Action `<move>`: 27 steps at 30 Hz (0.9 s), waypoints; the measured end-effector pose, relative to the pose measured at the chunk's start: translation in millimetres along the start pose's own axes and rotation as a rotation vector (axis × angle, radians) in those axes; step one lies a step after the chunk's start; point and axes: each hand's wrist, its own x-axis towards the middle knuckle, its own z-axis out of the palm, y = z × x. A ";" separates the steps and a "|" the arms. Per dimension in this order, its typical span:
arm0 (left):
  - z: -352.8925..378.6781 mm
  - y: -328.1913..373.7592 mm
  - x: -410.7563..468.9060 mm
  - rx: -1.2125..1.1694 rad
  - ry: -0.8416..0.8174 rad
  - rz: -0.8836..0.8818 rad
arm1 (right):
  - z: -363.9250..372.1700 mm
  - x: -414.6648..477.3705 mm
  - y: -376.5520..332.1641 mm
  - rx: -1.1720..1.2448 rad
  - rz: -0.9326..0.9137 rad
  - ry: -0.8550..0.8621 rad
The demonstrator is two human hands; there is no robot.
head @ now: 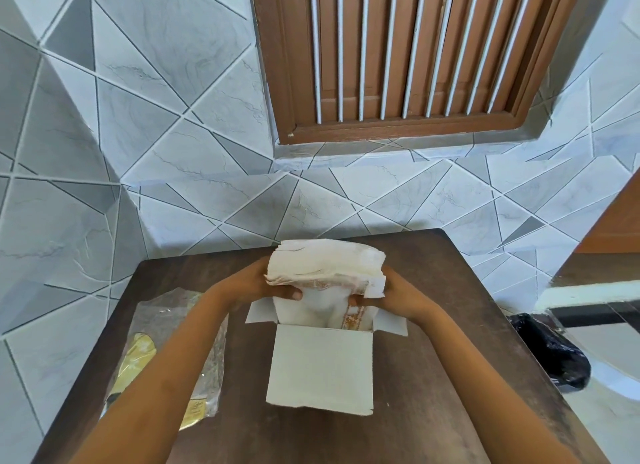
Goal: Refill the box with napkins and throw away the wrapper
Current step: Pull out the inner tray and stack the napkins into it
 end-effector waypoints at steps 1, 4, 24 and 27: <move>0.9 -1.3 -0.6 -0.014 0.026 -0.007 | -2.0 -0.7 2.1 -0.014 -0.025 -0.023; 4.4 -1.9 1.3 0.041 0.049 0.013 | -5.4 -4.7 4.7 -0.024 -0.077 -0.077; 11.1 -5.4 9.2 0.352 -0.079 -0.055 | -0.2 -13.7 11.6 -0.228 -0.173 -0.068; 12.3 -18.3 10.6 0.427 -0.059 -0.030 | 0.5 -7.8 12.9 -0.366 -0.147 -0.087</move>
